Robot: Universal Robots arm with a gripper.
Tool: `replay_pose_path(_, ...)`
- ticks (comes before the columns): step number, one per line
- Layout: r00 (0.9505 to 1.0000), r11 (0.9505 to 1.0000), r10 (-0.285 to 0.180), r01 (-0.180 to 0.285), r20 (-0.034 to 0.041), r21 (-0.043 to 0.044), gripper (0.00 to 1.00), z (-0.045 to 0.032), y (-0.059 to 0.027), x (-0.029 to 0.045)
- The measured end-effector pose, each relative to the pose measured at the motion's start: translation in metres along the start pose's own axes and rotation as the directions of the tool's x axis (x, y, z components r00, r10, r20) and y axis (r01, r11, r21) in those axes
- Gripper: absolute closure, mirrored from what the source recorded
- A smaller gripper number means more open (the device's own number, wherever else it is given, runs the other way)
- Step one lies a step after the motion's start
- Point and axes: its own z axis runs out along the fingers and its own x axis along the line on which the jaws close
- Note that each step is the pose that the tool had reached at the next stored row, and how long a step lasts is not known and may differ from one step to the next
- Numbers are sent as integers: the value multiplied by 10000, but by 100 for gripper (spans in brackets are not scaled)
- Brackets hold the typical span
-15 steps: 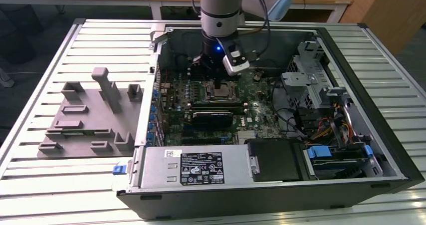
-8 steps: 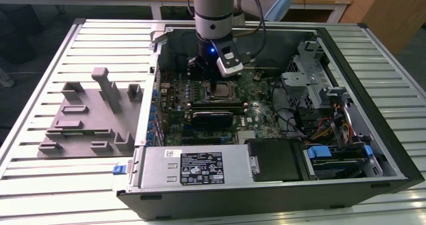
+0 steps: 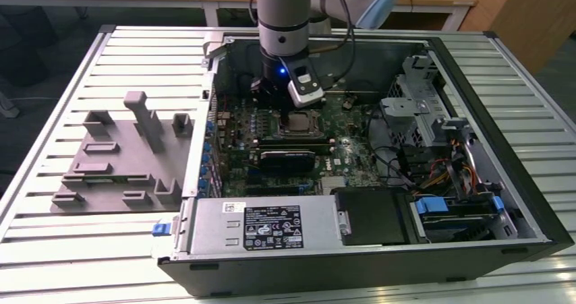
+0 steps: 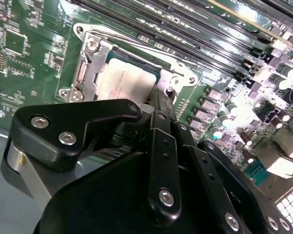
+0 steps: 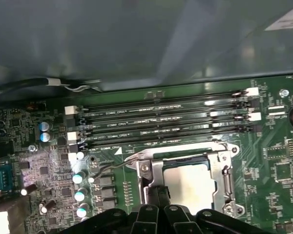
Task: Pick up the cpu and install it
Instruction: 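Close the cpu cover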
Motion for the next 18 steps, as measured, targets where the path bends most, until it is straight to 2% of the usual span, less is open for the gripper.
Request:
replay_pose_path(5,10000,10000,9,-9,0,-1,89,24,-3,25)
replay_pose_path(18,10000,10000,9,-9,1,-1,89,44,-3,28)
